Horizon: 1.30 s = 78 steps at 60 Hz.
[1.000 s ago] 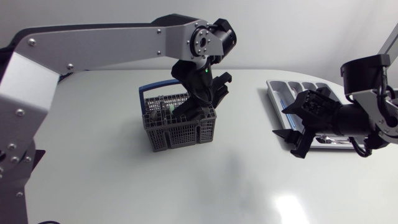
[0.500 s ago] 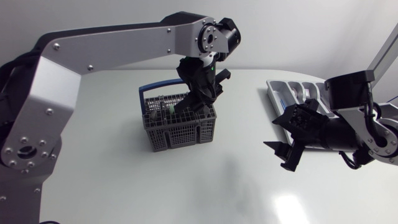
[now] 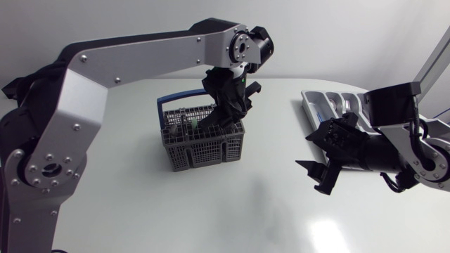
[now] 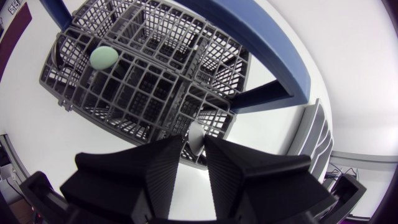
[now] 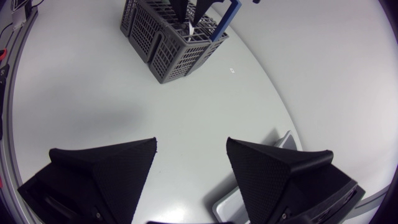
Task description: Unload the cutlery basket into the drawer organizer.
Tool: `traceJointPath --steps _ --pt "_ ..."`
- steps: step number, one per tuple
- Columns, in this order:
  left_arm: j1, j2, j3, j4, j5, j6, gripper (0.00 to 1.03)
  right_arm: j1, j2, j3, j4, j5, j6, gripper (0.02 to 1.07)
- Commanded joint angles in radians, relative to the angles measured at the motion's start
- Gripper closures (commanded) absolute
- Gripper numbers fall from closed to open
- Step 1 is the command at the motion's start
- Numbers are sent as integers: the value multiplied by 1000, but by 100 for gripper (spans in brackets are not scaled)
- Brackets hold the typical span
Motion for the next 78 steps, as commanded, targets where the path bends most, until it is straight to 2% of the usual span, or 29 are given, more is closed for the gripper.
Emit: traceJointPath --steps 1,26,29,71,78 --pt "7 28 35 -20 1 -39 77 13 -11 -36 11 9 20 26" --pt "9 25 35 -14 14 -35 79 17 -15 -48 11 9 18 26" --pt "11 28 35 -14 14 -33 84 17 -15 -50 11 9 17 26" --pt "7 16 21 2 4 -29 84 28 -17 -67 22 11 14 26" --pt "4 2 17 3 -10 -29 89 30 -17 -70 25 13 14 26"
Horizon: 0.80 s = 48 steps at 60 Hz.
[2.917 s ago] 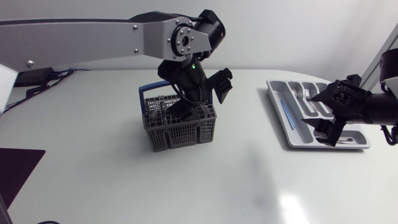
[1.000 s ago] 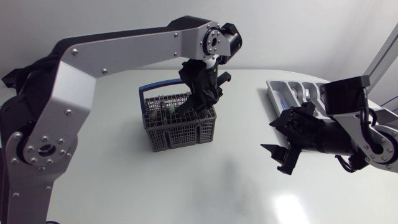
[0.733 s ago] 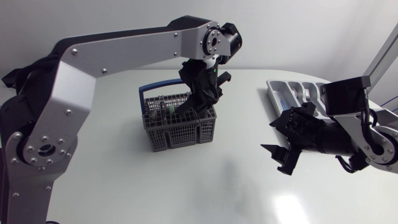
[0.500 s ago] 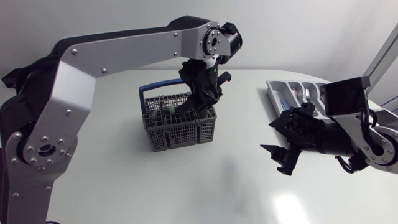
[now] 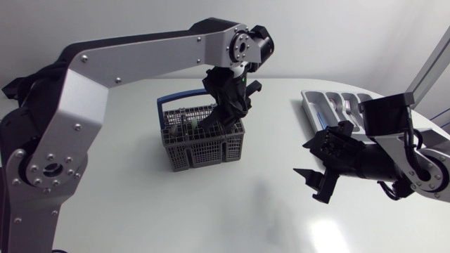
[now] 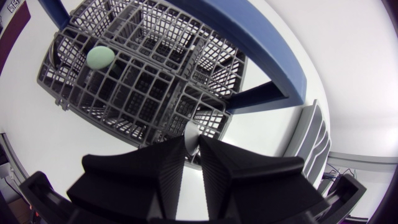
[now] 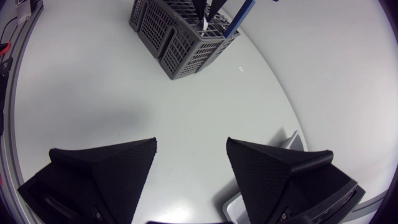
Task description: Unload the cutlery basket into the drawer organizer.
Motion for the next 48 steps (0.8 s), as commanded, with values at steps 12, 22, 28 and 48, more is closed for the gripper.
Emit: traceJointPath --steps 12,22,28,48 --pt "4 -26 -4 2 -15 -20 89 8 -10 -23 10 9 10 26" --pt "1 -43 -9 2 -24 -17 92 10 -10 -25 10 9 10 26" --pt "-2 -66 -17 2 -24 -17 92 11 -13 -29 10 11 10 26" --pt "-3 -138 -55 8 -24 -9 92 34 -30 -34 8 35 13 26"
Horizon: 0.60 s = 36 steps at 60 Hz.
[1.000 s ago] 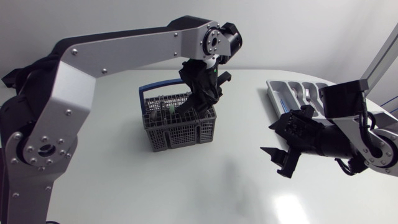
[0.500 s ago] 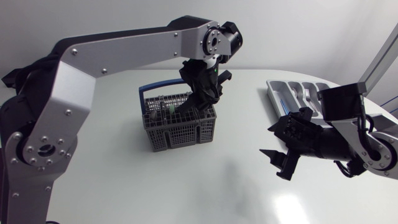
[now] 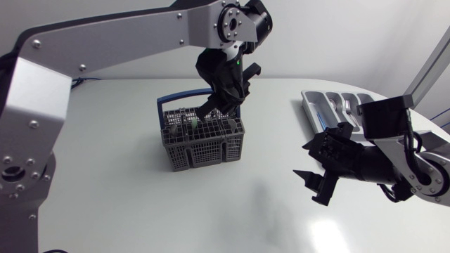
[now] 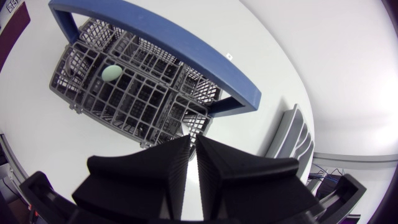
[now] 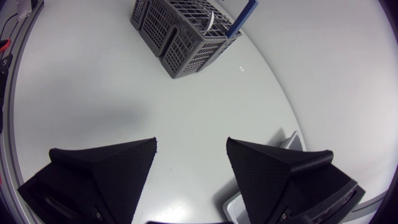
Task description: Unload the cutlery basket into the drawer organizer.
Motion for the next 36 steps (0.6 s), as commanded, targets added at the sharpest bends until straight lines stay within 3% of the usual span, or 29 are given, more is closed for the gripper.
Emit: traceJointPath --steps 1,12,23,36 --pt "-2 -45 -36 -5 -10 -9 92 15 -14 -23 8 12 14 26" --pt "-3 -61 -66 4 9 -5 86 30 -21 -26 6 25 18 26" --pt "9 -64 -131 73 68 1 76 32 -24 -32 6 27 20 26" --pt "20 -61 -168 144 75 3 72 30 -18 -39 20 28 18 26"
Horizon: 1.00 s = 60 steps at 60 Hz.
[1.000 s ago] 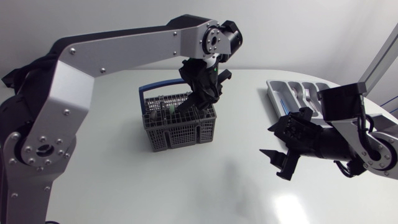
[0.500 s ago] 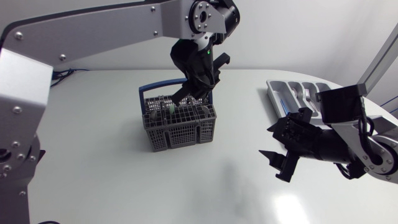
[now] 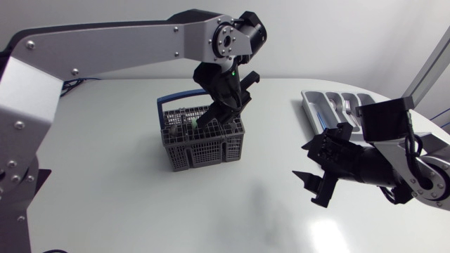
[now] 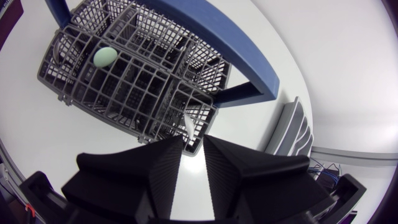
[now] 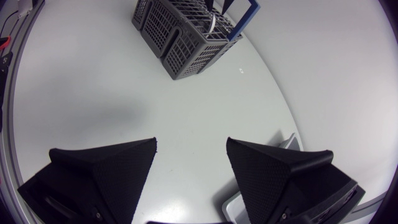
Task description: Unload the cutlery basket into the drawer organizer.
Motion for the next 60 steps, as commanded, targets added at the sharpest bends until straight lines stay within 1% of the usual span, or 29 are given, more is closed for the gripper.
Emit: traceJointPath --steps 1,3,8,34,60 --pt "9 -19 -22 17 6 -1 71 8 1 -29 16 6 15 25" --pt "9 -17 -22 22 6 -1 70 6 2 -29 17 6 15 26" --pt "11 -11 -16 32 6 -3 69 8 7 -29 20 6 15 26" --pt "17 46 5 29 6 -17 69 6 31 -37 54 4 13 26" --pt "11 81 28 23 6 -18 70 6 31 -44 59 4 13 26"
